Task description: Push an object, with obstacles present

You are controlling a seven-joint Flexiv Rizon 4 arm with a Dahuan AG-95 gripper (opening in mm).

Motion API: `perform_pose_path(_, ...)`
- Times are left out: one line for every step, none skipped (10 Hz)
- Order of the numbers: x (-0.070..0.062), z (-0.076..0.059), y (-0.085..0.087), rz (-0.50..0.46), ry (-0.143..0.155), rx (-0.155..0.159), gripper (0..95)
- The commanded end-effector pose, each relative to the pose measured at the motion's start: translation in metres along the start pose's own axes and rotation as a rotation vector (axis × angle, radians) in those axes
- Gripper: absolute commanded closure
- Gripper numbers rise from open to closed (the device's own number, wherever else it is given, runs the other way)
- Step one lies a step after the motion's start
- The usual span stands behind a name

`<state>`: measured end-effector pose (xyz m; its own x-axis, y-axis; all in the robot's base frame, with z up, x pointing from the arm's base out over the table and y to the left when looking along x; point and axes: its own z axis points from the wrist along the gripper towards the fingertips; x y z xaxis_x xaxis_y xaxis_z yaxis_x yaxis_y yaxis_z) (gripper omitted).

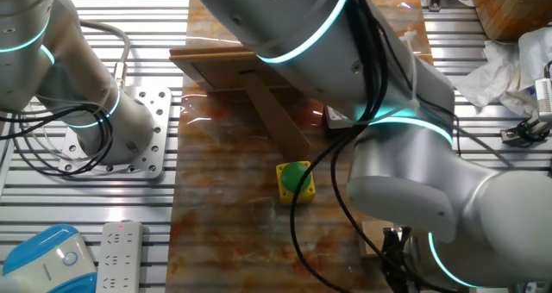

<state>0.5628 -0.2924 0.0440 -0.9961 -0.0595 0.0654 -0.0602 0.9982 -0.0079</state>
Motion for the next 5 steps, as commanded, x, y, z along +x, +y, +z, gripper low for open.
perform_pose_path(-0.002, -0.001, 0.004, 0.017, 0.000, -0.007, 95.0)
perform_pose_path(-0.002, 0.000, 0.007, 0.024, -0.001, -0.010, 95.0)
perform_pose_path(-0.004, -0.001, 0.011, 0.030, -0.001, -0.010, 95.0)
perform_pose_path(-0.005, -0.001, 0.013, 0.032, 0.001, -0.010, 95.0)
perform_pose_path(-0.006, -0.002, 0.015, 0.035, 0.004, -0.008, 95.0)
